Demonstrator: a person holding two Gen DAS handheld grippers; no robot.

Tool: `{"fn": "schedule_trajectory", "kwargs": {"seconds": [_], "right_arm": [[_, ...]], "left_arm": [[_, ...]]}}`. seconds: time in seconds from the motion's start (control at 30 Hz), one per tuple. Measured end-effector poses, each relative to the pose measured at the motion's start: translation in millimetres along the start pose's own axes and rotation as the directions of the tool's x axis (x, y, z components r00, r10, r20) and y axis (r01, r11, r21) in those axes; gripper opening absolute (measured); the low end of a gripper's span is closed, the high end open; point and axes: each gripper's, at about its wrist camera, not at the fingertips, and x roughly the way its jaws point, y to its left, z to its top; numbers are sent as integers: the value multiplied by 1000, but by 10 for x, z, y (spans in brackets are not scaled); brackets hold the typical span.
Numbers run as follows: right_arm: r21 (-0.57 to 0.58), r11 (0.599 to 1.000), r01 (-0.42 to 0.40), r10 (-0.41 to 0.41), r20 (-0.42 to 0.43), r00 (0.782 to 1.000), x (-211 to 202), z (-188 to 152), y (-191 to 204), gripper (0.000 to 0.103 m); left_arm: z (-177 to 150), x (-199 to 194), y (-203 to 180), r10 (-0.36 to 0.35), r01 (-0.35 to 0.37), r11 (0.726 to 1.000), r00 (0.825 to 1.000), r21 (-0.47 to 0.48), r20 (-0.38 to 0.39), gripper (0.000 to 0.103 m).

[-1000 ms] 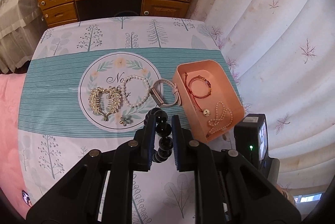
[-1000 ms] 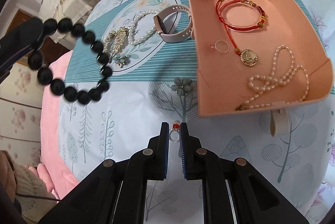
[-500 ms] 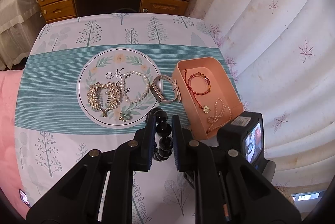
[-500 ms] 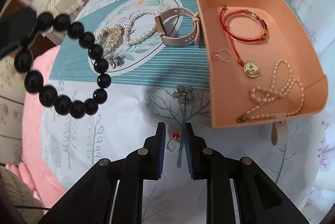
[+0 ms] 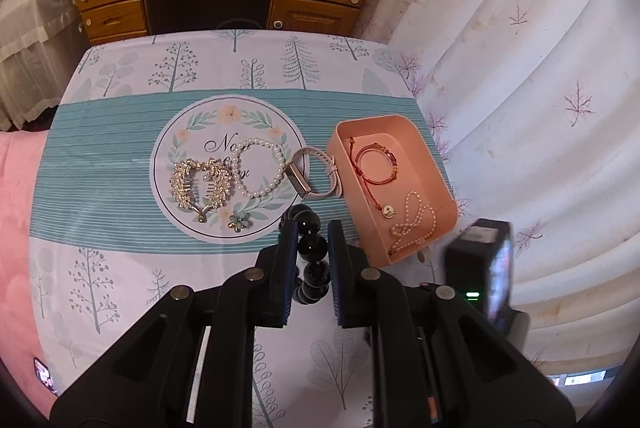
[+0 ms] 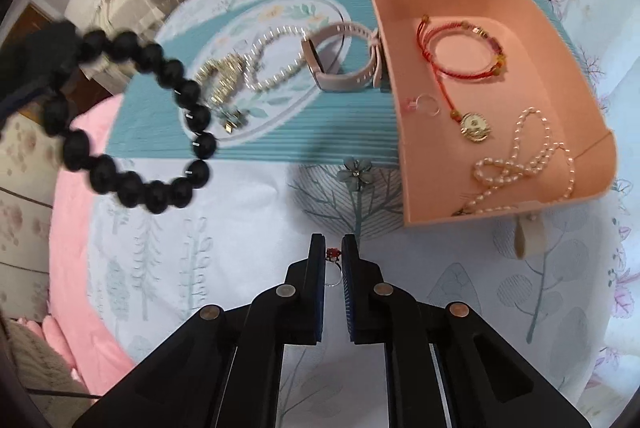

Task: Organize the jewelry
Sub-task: 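Carry the black bracelet and red-stone ring into the peach box while both tools open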

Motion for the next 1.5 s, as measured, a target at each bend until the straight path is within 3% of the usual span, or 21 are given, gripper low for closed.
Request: {"fn": "schedule_trajectory", "kwargs": {"seconds": [0.2, 0.37, 0.5, 0.6, 0.73, 0.9, 1.1, 1.27, 1.37, 1.5], "right_arm": [[7, 1000, -21, 20, 131, 991, -724, 37, -65, 8], [20, 1000, 9, -13, 250, 968, -1374, 201, -174, 8], [38, 999, 23, -34, 308, 951, -1741, 394, -338, 8], [58, 998, 19, -37, 311, 950, -1848, 545, -491, 8], [83, 997, 10, -32, 268, 963, -1731, 703, -697, 8], [103, 995, 11, -28, 163, 986, -1214, 737, -955, 8], [122, 992, 22, -27, 36, 999, -625, 699, -1130, 9], [139, 990, 30, -29, -8, 1000, -371, 670, -1175, 13], [149, 989, 19, -19, -4, 1000, -320, 677, -1180, 23], [141, 990, 20, -22, 10, 1000, -411, 611, -1126, 24]], "left_arm": [[134, -229, -221, 0, -1, 999, 999, 32, 44, 12], [345, -422, -456, -31, 27, 999, 995, 48, 90, 12], [532, -449, -632, -45, 39, 998, 993, 57, 108, 12], [666, -327, -788, -53, 45, 996, 993, 80, 107, 13], [771, 111, -982, -65, 58, 991, 997, 124, 51, 13], [699, 824, -1138, -43, 50, 985, 998, 162, -50, 13], [542, 1445, -1171, 46, -14, 976, 989, 219, -142, 13], [485, 1414, -1131, 15, 21, 973, 987, 228, -157, 15], [472, 1304, -1038, 9, 25, 973, 989, 231, -149, 24], [431, 1088, -924, 7, 18, 973, 994, 229, -107, 38]]}}
